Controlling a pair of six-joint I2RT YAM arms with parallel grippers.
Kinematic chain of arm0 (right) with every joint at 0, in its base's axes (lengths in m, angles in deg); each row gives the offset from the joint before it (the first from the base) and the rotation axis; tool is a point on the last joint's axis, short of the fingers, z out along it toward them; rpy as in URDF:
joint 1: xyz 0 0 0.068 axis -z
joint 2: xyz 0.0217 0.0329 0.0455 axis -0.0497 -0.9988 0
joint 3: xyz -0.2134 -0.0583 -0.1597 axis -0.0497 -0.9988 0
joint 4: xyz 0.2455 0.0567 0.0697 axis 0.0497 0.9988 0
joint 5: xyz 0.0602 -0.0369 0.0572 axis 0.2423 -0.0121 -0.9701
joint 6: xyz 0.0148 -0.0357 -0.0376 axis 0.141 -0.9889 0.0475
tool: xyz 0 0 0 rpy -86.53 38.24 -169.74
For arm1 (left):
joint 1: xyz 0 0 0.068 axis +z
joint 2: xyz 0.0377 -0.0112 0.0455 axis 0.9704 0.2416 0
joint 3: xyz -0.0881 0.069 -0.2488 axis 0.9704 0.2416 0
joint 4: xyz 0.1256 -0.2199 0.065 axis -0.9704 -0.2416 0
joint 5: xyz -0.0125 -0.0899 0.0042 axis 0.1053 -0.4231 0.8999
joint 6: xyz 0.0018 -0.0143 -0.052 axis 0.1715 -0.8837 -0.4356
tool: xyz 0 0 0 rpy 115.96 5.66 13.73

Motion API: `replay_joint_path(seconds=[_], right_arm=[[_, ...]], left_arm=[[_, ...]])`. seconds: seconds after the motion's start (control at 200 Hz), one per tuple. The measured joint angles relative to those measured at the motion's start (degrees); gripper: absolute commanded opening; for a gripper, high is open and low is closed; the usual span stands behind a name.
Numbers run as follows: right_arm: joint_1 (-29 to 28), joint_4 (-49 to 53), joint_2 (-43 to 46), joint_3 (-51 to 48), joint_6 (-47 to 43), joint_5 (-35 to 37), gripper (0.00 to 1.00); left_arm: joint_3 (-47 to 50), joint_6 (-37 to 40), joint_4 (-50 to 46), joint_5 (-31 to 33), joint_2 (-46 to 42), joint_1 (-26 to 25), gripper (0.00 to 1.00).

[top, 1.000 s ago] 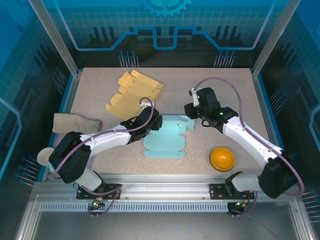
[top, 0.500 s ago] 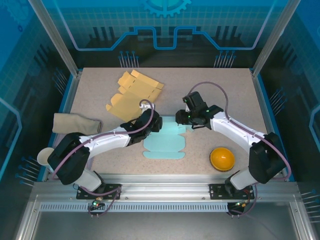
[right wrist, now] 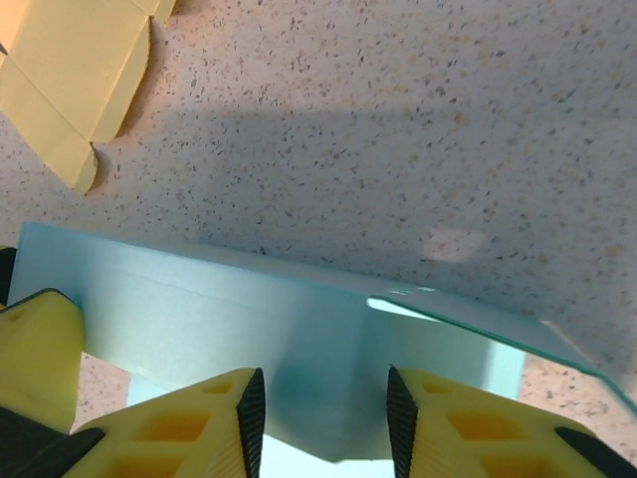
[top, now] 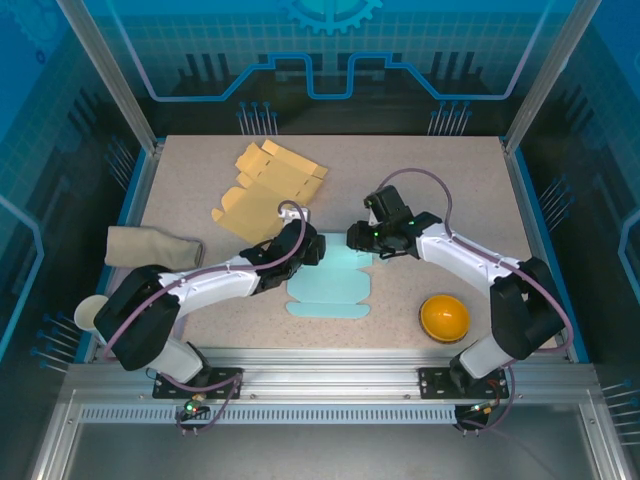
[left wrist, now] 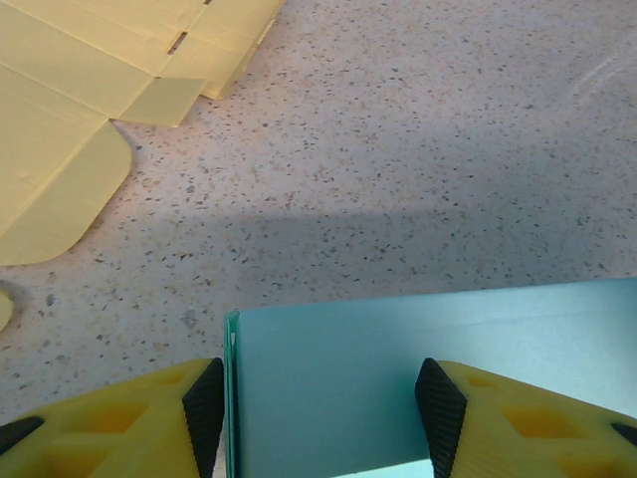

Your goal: Fold the paper box

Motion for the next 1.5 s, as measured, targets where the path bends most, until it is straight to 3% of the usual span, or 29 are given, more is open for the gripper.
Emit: replay_joint_path(seconds=[0.15, 0.345, 0.5, 0.76, 0.905, 1.185, 1.371, 1.496], right_arm=[[0.33, -1.81, -0.22, -1.27, 2.47, -1.55, 0.35], [0.63, -2.93, 0.11, -2.4, 4.07, -1.66, 0.24], [1.25, -3.85, 0.98, -3.15, 4.39, -1.68, 0.24], [1.53, -3.93, 1.01, -3.23, 4.39, -1.66, 0.24], [1.53, -3.85, 1.01, -3.04, 4.35, -1.49, 0.24], [1.53, -3.58, 1.01, -2.95, 4.35, -1.44, 0.25], [1.95, -3.23, 0.98, -2.62, 4.11, -1.49, 0.27], [2.56, -2.34, 0.98, -2.03, 3.52, -1.51, 0.31]], left_arm=[[1.18, 0.24, 1.66, -0.92, -0.22, 0.02, 0.58], [2.05, 2.47, 1.97, -2.29, -1.11, 0.0, 0.69], [3.34, 6.43, -0.48, -5.38, -5.22, 0.13, 0.76], [11.47, 9.57, -0.07, -11.54, -16.59, 2.23, 0.72], [17.33, 10.34, 2.19, -13.51, -14.75, 1.88, 0.69], [12.37, 10.78, 6.78, -8.13, -0.85, 1.77, 0.44], [9.05, 10.54, 9.35, -2.21, 2.95, 1.77, 0.25], [7.45, 9.75, 8.52, 0.79, 4.52, 1.6, 0.2]])
